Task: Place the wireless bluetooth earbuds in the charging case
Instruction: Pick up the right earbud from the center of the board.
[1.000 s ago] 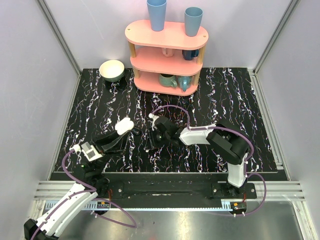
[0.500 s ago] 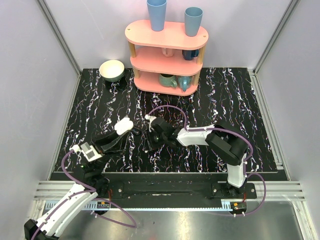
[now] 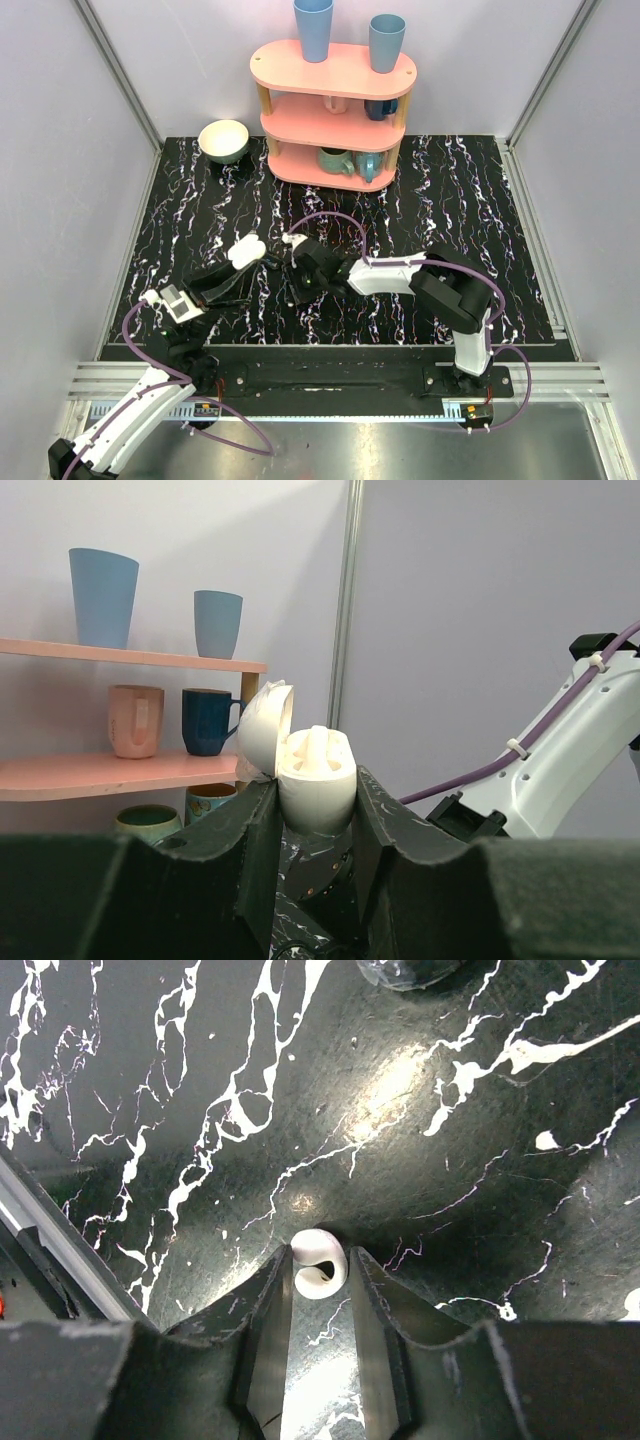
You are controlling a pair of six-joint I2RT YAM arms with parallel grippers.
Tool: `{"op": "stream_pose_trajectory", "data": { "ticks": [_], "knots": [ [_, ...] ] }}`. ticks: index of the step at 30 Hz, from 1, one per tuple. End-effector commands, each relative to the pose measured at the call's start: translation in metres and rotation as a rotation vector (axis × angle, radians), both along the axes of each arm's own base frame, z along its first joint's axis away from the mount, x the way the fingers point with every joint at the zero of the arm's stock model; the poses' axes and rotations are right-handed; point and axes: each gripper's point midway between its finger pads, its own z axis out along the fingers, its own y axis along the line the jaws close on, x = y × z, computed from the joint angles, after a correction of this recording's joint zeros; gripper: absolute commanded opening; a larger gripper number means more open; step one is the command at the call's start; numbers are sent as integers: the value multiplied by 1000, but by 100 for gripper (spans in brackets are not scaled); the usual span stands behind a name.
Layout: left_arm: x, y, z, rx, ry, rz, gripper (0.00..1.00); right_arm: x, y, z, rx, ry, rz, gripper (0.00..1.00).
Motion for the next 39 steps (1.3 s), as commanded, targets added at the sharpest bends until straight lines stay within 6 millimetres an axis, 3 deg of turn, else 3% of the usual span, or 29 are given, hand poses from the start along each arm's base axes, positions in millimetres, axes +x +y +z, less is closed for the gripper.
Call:
{"op": "stream_pose_trajectory", "data": {
  "ticks": [1, 7, 11, 17, 21, 26, 29, 34, 39],
  "knots": [
    [12, -6, -52, 41, 83, 6, 0, -5, -16, -23, -141, -25, 4, 37],
    [12, -6, -51, 39, 83, 5, 0, -6, -16, -24, -148, -30, 5, 35],
    [13, -6, -52, 39, 87, 8, 0, -9, -15, -22, -138, -24, 14, 23],
    [13, -5, -53, 38, 90, 9, 0, -13, -11, -15, -108, -16, 29, 24],
    [13, -5, -52, 35, 86, 11, 0, -14, -9, -8, -76, -19, 35, 16],
    [13, -5, -52, 37, 87, 10, 0, -16, -8, 8, -41, -40, 56, 15],
    [12, -5, -50, 33, 84, 9, 0, -11, -7, 16, -34, -75, 51, 13],
    [12, -5, -50, 35, 82, 11, 0, 3, -21, 23, -104, -156, 21, 12],
    [13, -5, -50, 35, 82, 11, 0, 1, -21, 28, -107, -170, 54, 9]
  ]
}}
